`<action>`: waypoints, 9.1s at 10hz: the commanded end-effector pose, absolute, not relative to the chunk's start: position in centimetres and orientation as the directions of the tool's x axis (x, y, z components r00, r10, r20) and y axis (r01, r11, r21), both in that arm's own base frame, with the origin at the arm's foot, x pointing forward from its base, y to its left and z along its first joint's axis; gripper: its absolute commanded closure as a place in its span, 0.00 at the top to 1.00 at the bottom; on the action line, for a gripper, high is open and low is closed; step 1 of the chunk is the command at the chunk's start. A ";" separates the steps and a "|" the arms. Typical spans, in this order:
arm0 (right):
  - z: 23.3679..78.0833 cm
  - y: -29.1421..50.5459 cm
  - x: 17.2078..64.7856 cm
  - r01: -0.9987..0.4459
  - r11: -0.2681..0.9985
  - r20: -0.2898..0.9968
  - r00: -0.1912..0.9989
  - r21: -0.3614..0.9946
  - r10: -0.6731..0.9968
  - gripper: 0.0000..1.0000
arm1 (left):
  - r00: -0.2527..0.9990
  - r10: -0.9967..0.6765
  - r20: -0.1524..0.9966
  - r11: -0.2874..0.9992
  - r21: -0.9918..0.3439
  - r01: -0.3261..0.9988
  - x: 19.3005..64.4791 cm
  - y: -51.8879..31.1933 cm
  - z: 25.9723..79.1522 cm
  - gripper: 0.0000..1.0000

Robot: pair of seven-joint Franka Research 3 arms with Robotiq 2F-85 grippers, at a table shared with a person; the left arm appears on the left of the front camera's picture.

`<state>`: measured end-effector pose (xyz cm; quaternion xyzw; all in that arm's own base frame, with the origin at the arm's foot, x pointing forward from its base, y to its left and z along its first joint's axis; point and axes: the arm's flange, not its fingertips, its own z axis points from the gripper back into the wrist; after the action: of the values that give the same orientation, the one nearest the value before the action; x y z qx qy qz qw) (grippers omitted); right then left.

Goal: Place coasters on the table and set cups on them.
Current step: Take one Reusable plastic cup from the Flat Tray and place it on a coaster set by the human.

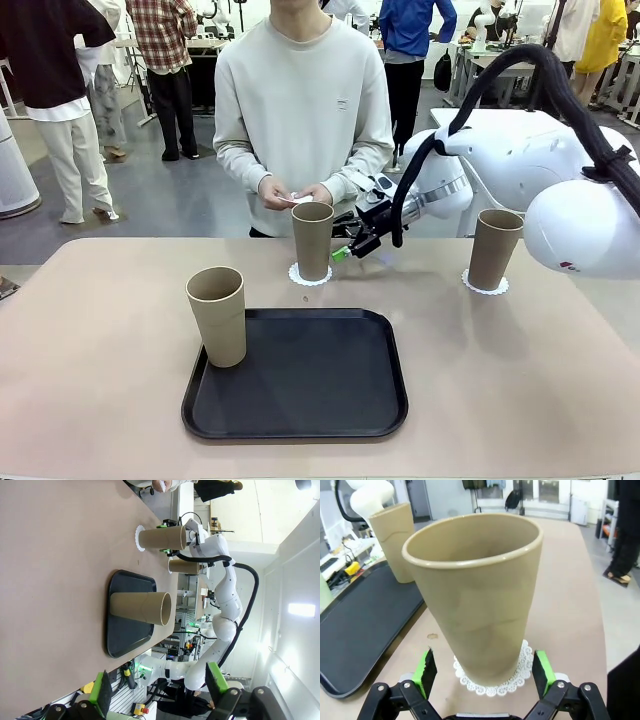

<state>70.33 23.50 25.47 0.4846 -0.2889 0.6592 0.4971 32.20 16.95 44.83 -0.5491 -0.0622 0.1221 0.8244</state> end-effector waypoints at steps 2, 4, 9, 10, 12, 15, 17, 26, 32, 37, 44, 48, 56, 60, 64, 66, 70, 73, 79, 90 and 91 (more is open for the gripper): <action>27.1 21.4 67.5 -0.952 -0.277 0.893 -0.007 0.132 0.450 1.00 | 0.962 0.271 -0.024 0.349 -0.929 -0.121 32.2 17.0 45.0 1.00; 29.7 20.2 64.5 -0.963 -0.132 0.806 0.116 0.233 0.581 1.00 | 0.962 0.271 -0.024 0.349 -0.929 -0.121 32.2 17.0 45.0 1.00; 42.0 18.2 55.8 -0.844 0.411 0.595 0.535 0.344 0.600 1.00 | 0.962 0.271 -0.024 0.349 -0.929 -0.121 32.2 17.0 45.0 1.00; 43.7 18.2 53.8 -0.813 0.464 0.542 0.582 0.353 0.607 1.00 | 0.962 0.271 -0.024 0.349 -0.929 -0.121 32.2 17.0 45.0 1.00; 46.7 19.9 49.7 -0.745 0.565 0.387 0.667 0.355 0.636 1.00 | 0.962 0.271 -0.024 0.349 -0.929 -0.121 32.2 17.0 45.0 1.00; 48.9 20.6 46.5 -0.679 0.644 0.235 0.730 0.353 0.641 1.00 | 0.962 0.271 -0.024 0.349 -0.929 -0.121 32.2 17.0 45.0 1.00; 48.6 19.1 43.9 -0.605 0.720 0.157 0.792 0.340 0.590 1.00 | 0.962 0.271 -0.024 0.349 -0.929 -0.121 32.2 17.0 45.0 1.00; 48.6 19.3 44.3 -0.620 0.702 0.168 0.779 0.351 0.604 1.00 | 0.962 0.271 -0.024 0.349 -0.929 -0.121 32.2 17.0 45.0 1.00; 48.6 19.3 44.3 -0.620 0.702 0.168 0.779 0.351 0.604 1.00 | 0.962 0.271 -0.024 0.349 -0.929 -0.121 32.2 17.0 45.0 1.00; 49.4 6.4 37.5 -0.365 0.723 0.354 0.919 0.587 0.176 1.00 | 0.962 0.271 -0.024 0.349 -0.929 -0.121 32.2 17.0 45.0 1.00; 44.0 -14.1 28.1 -0.395 0.365 0.476 0.864 0.843 -0.165 1.00 | 0.962 0.271 -0.024 0.349 -0.929 -0.121 32.2 17.0 45.0 1.00; 41.9 -19.5 27.7 -0.380 0.293 0.427 0.897 0.877 -0.116 1.00 | 0.962 0.271 -0.024 0.349 -0.929 -0.121 32.2 17.0 45.0 1.00; 40.9 -22.2 30.8 -0.287 0.283 0.325 0.941 0.915 -0.098 1.00 | 0.962 0.271 -0.024 0.349 -0.929 -0.121 32.2 17.0 45.0 1.00; 40.9 -22.2 30.8 -0.287 0.283 0.325 0.941 0.915 -0.098 1.00 | 0.962 0.271 -0.024 0.349 -0.929 -0.121 32.2 17.0 45.0 1.00; 40.9 -22.2 30.8 -0.287 0.283 0.325 0.941 0.915 -0.098 1.00 | 0.962 0.271 -0.024 0.349 -0.929 -0.121 32.2 17.0 45.0 1.00; 40.9 -22.2 30.8 -0.287 0.283 0.325 0.941 0.915 -0.098 1.00 | 0.962 0.271 -0.024 0.349 -0.929 -0.121 32.2 17.0 45.0 1.00; 40.9 -22.2 30.8 -0.287 0.283 0.325 0.941 0.915 -0.098 1.00 | 0.962 0.271 -0.024 0.349 -0.929 -0.121 32.2 17.0 45.0 1.00; 40.9 -22.2 30.8 -0.287 0.283 0.325 0.941 0.915 -0.098 1.00 | 0.962 0.271 -0.024 0.349 -0.929 -0.121 32.2 17.0 45.0 1.00; 40.9 -22.2 30.8 -0.287 0.283 0.325 0.941 0.915 -0.098 1.00 | 0.962 0.271 -0.024 0.349 -0.929 -0.121 32.2 17.0 45.0 1.00; 40.9 -22.2 30.8 -0.287 0.283 0.325 0.941 0.915 -0.098 1.00 | 0.582 -0.736 0.346 0.576 -0.131 0.807 38.6 -4.7 45.9 1.00; 40.9 -22.2 30.8 -0.287 0.283 0.325 0.941 0.915 -0.098 1.00 | 0.543 -0.767 0.342 0.566 -0.040 0.824 38.4 -6.1 45.1 1.00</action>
<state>31.01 -22.21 41.08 0.5932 -0.1592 0.0611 0.7868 39.23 -5.69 46.30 -0.1401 -0.1135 -0.4495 0.8749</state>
